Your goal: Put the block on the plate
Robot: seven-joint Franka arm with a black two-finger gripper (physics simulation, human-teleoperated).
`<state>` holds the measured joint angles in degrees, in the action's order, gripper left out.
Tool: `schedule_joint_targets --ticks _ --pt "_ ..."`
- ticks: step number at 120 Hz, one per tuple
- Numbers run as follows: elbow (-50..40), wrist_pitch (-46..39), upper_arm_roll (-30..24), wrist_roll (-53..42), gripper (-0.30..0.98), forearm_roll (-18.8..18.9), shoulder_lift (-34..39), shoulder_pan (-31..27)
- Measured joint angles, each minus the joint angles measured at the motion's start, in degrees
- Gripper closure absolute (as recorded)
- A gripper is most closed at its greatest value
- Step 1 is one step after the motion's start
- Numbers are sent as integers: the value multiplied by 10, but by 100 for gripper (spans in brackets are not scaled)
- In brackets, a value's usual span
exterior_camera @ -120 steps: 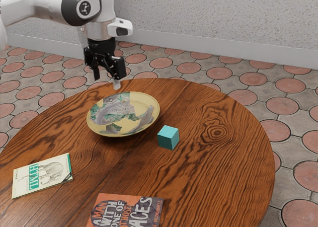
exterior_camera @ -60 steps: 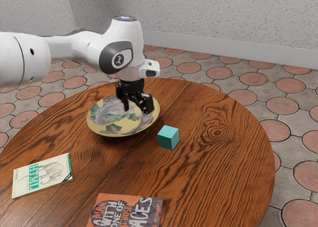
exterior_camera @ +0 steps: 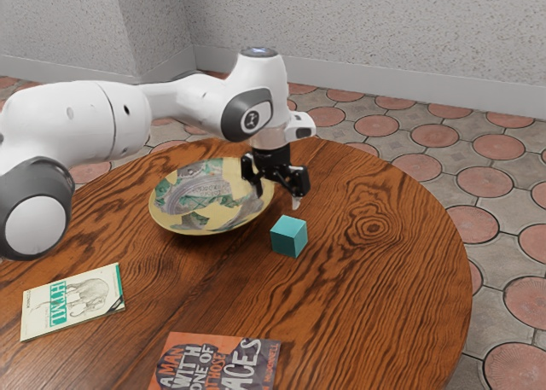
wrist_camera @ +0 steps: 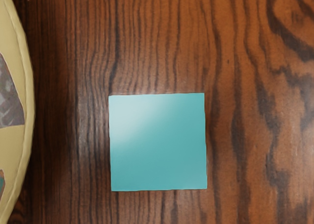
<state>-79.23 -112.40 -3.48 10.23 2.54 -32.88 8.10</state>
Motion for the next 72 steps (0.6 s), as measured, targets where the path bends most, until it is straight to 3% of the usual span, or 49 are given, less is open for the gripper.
schedule_joint_targets --ticks 28,72 --pt "50 24 8 27 0 -11 -47 4" --pt "4 -2 16 52 0 -46 -55 -1"
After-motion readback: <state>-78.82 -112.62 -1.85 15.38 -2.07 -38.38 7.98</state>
